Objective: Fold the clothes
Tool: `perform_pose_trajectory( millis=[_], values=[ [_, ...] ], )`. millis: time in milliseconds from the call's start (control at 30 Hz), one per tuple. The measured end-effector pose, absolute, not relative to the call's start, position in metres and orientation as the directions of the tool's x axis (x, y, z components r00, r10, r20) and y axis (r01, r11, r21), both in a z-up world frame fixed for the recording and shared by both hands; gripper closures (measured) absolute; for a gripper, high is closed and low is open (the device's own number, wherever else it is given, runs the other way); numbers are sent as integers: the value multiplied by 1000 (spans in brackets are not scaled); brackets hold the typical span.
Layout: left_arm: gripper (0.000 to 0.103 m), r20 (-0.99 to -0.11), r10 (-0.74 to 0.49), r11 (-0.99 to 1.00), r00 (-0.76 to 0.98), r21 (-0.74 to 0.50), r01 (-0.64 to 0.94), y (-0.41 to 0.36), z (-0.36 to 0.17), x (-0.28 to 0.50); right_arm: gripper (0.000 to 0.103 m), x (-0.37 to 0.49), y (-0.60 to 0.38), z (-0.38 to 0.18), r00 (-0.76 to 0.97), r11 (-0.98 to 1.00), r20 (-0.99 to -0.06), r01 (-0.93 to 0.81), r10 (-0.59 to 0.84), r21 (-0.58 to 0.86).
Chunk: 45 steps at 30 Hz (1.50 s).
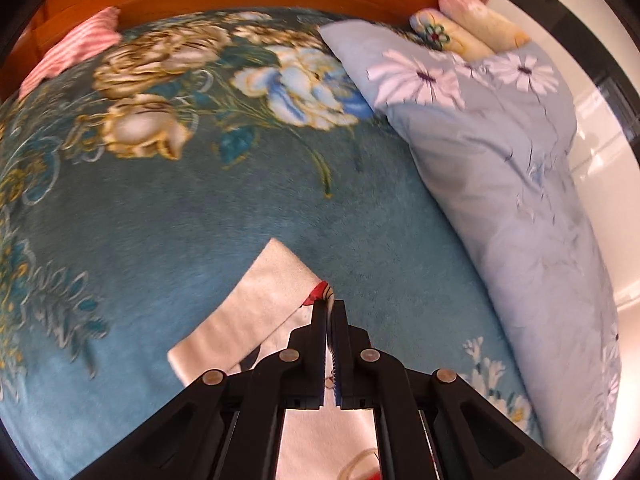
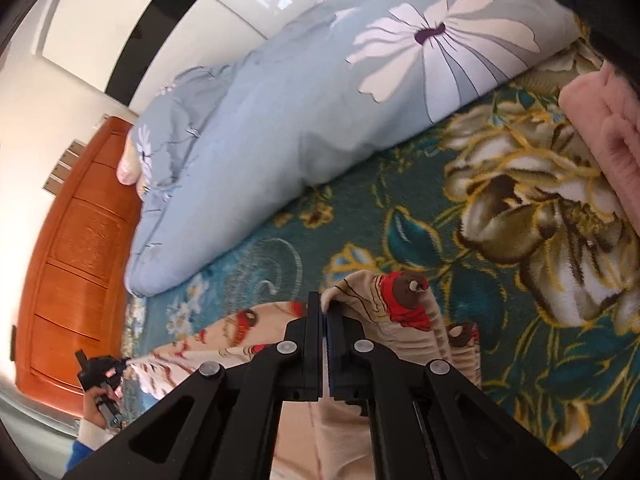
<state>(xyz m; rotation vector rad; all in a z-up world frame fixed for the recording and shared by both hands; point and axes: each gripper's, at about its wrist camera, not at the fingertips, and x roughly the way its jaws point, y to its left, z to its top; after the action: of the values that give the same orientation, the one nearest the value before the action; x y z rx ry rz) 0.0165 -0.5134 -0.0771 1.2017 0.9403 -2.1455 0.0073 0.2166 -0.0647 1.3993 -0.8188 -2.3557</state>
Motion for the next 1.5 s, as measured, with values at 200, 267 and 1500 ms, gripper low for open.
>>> perform_pose_trajectory(
  millis=[200, 267, 1500],
  values=[
    [81, -855, -15, -686, -519, -369, 627, -510, -89, 5, 102, 6, 218, -80, -478, -816, -742, -84, -471, 572],
    [63, -824, 30, -688, -566, -427, 586, -511, -83, 12, 102, 6, 219, -83, -474, -818, -748, -96, -463, 567],
    [86, -687, 36, -345, -726, -690, 636, -536, -127, 122, 42, 126, 251, -108, -515, -613, -635, -241, -576, 752]
  ],
)
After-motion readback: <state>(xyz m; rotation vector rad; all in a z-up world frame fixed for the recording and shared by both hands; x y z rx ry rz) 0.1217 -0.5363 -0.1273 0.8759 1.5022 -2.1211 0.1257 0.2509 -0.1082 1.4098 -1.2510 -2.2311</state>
